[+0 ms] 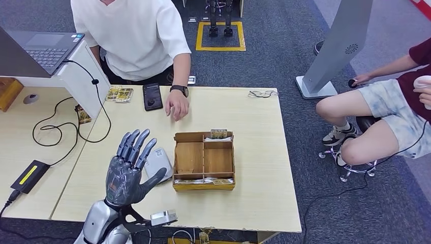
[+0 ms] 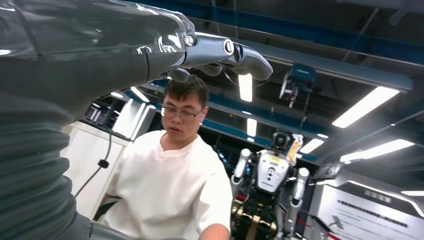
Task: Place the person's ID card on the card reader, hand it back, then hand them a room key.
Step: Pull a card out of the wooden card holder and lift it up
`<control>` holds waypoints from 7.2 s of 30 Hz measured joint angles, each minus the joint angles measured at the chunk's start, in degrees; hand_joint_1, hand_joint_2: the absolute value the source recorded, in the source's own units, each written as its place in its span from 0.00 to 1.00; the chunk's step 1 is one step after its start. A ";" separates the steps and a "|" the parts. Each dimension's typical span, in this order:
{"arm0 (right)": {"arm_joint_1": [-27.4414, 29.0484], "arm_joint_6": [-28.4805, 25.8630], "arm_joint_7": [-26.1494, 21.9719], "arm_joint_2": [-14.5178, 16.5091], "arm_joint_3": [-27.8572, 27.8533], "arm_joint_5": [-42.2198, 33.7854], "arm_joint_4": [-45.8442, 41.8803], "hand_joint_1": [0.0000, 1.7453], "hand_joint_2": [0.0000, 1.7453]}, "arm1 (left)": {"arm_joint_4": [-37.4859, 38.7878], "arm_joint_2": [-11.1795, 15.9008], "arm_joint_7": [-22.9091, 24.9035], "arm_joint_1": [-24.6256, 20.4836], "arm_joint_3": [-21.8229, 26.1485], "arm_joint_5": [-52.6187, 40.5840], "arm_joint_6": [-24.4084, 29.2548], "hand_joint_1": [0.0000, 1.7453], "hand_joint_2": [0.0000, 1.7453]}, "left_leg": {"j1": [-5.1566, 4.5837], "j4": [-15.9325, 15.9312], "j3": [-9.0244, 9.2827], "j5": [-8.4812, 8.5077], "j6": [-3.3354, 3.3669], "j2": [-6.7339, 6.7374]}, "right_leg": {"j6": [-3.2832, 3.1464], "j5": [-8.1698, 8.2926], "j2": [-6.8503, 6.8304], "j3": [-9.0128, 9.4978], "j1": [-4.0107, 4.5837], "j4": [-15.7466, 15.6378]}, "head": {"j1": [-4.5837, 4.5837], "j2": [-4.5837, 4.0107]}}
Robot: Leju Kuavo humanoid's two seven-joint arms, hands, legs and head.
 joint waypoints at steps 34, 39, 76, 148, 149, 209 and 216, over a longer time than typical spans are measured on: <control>-0.16 0.72 -0.88 1.44 -3.85 3.19 -2.57 0.00 0.00 | 3.19 -0.02 3.80 0.10 -10.83 -5.61 -9.47 0.00 1.00 | 0.00 0.00 0.01 0.00 0.00 0.00 | 0.00 0.00 0.00 -0.02 0.00 -0.01 | 0.01 0.00; -0.26 0.62 -0.70 1.44 -3.85 3.21 -2.56 0.00 0.00 | 4.07 -1.24 5.73 -1.86 -11.23 -7.27 -10.18 0.00 1.00 | 0.00 0.00 0.01 0.00 0.00 0.00 | 0.00 0.01 0.00 -0.01 0.00 -0.01 | 0.01 0.00; -1.30 -0.59 0.38 0.29 -0.44 3.21 0.02 0.00 0.00 | 20.18 -6.33 16.47 -10.51 -13.56 -20.85 -10.78 0.00 1.00 | 0.00 0.00 -0.01 0.00 0.00 0.01 | -0.01 0.02 0.02 -0.03 0.00 -0.01 | 0.01 0.00; -1.17 -0.54 1.49 0.45 -1.38 3.21 -1.14 0.00 0.00 | 23.97 -8.21 22.54 -9.76 -12.25 -17.24 -16.37 0.00 1.00 | 0.00 0.00 0.02 0.01 0.00 0.00 | 0.00 0.02 0.00 0.03 0.00 -0.01 | 0.01 0.00; -1.17 -0.55 1.48 0.45 -1.38 3.21 -1.14 0.00 0.00 | 23.87 -8.25 22.46 -9.75 -12.24 -17.22 -16.10 0.00 1.00 | 0.00 0.00 0.02 0.01 0.00 0.00 | 0.00 0.02 0.00 0.04 0.00 -0.01 | 0.01 0.00; -0.91 -0.94 1.34 0.43 -0.36 3.21 -1.12 0.00 0.00 | 25.85 -7.27 26.57 -9.43 -8.05 -25.36 -7.20 0.01 1.00 | 0.00 0.00 0.07 0.01 0.00 0.00 | 0.00 0.02 0.00 0.08 0.00 -0.01 | 0.01 0.00; -0.91 -0.94 1.24 0.39 -0.27 3.21 -1.14 0.00 0.00 | 26.14 -6.83 25.89 -9.45 -8.05 -25.36 -8.06 1.00 1.00 | 0.00 0.00 0.07 0.01 0.00 0.00 | 0.00 0.02 0.00 0.10 0.00 -0.01 | 0.01 0.00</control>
